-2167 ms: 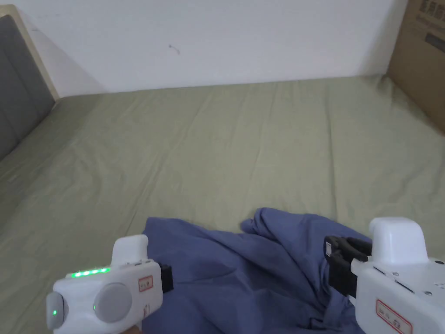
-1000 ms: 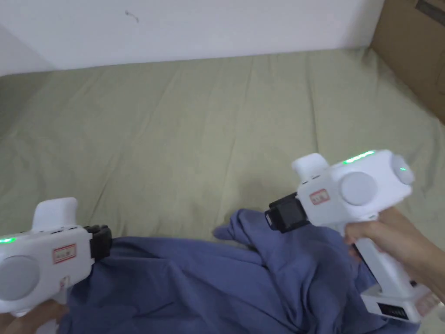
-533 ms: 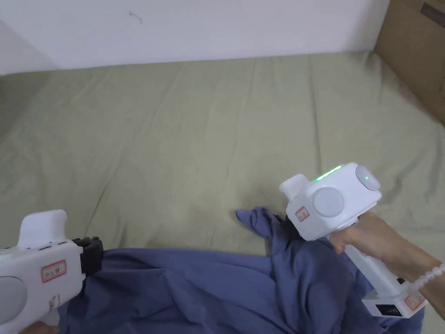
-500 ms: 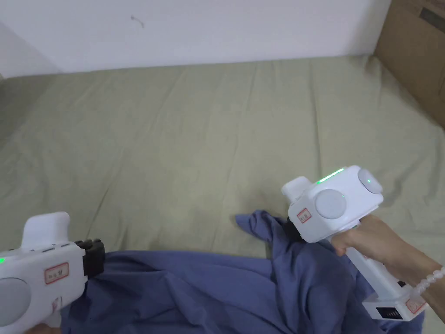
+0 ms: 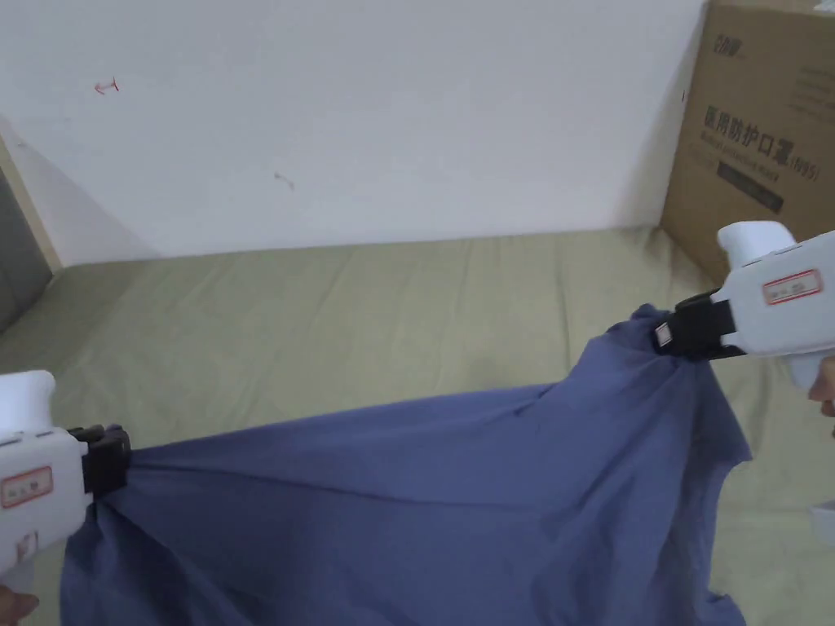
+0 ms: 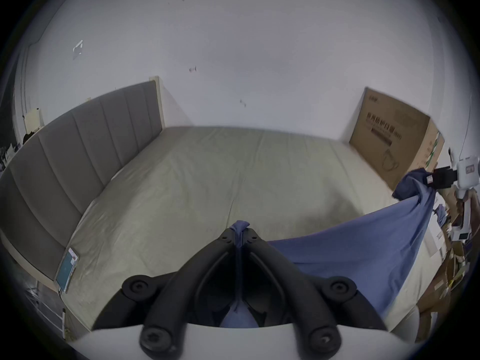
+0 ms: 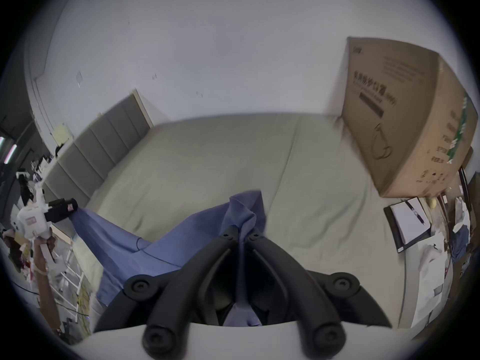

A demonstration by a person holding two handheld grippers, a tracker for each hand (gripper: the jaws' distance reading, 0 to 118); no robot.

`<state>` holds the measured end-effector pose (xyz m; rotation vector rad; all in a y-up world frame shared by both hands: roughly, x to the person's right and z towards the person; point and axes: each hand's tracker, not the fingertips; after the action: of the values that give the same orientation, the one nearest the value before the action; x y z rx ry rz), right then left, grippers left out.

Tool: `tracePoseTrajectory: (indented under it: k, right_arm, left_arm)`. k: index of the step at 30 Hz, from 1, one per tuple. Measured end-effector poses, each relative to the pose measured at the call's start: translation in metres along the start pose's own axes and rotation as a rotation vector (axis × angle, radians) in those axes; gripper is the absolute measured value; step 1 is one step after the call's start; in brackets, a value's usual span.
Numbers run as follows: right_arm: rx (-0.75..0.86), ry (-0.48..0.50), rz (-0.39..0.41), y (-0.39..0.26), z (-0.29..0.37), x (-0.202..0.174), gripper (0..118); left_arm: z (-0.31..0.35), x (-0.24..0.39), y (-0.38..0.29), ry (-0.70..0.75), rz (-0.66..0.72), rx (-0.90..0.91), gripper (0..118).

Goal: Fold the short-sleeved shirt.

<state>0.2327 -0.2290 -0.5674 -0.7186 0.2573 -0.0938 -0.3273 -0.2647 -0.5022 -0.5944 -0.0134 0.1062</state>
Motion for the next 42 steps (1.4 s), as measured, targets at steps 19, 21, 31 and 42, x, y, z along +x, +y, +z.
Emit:
tracePoseTrajectory:
  k: [19, 21, 31, 42]
  right_arm:
    - [0.332, 0.057, -0.093, 0.145, 0.118, -0.041, 3]
    - [0.363, 0.06, -0.085, 0.173, 0.131, -0.048, 3]
    - [0.466, 0.004, -0.07, 0.291, 0.166, -0.081, 3]
    - [0.371, -0.056, -0.018, 0.293, 0.06, -0.058, 3]
  left_arm:
    - [0.089, 0.039, 0.212, 0.042, -0.097, 0.337, 2]
    - [0.087, 0.04, 0.239, 0.042, -0.101, 0.354, 2]
    - [0.061, 0.045, 0.354, 0.112, -0.142, 0.417, 2]
    - [-0.029, 0.048, 0.355, 0.162, -0.127, 0.427, 2]
